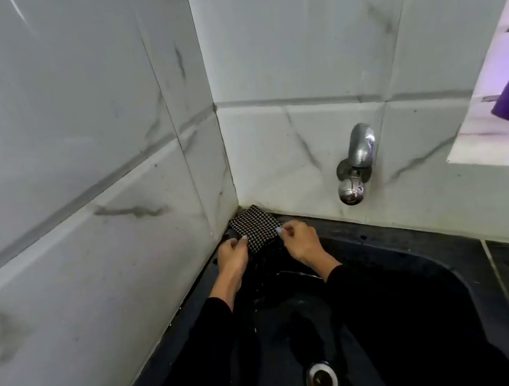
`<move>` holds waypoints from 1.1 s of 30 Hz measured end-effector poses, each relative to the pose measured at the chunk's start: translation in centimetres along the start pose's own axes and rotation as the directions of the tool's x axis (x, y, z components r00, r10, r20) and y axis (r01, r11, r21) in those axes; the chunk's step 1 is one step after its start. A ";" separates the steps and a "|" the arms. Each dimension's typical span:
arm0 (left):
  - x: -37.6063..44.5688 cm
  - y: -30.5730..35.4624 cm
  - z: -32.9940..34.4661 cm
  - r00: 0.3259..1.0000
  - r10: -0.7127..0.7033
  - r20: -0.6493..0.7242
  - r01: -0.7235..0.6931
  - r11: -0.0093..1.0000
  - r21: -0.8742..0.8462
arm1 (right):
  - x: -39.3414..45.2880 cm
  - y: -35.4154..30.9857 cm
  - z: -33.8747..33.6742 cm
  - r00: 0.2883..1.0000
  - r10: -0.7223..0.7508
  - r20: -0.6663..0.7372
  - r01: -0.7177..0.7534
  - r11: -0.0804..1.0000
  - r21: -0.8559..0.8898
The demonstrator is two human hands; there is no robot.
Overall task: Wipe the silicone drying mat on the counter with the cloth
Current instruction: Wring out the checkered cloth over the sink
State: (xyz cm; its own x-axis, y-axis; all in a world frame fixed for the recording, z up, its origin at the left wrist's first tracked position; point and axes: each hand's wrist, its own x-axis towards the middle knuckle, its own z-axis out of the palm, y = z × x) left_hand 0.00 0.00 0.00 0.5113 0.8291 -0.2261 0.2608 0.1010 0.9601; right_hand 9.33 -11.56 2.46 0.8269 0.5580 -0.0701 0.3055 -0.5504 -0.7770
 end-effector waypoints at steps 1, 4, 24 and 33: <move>0.6 -0.1 0.3 1.000 0.010 0.010 -0.010 1.000 -0.016 | 0.8 0.2 0.5 1.000 0.017 -0.003 -0.017 1.000 0.022; 2.8 -0.4 1.4 1.000 -0.026 -0.005 0.026 0.999 0.031 | 3.0 0.3 1.8 0.998 0.055 -0.024 -0.054 0.998 0.043; 6.6 -0.7 3.0 0.991 -0.061 -0.123 0.061 0.998 0.003 | 10.0 -1.3 5.5 0.939 0.342 0.040 -0.344 0.925 0.164; -0.7 1.7 3.2 0.946 -0.320 0.045 0.312 0.868 -0.385 | 3.4 -2.6 0.2 0.941 0.265 0.210 -0.337 0.788 0.516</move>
State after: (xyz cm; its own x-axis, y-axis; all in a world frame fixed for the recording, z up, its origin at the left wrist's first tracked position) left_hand 2.74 -2.17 1.24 0.4376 0.7273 -0.5287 0.0706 0.5584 0.8266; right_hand 11.24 -8.06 4.13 0.7603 0.5094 -0.4031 -0.2815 -0.3009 -0.9112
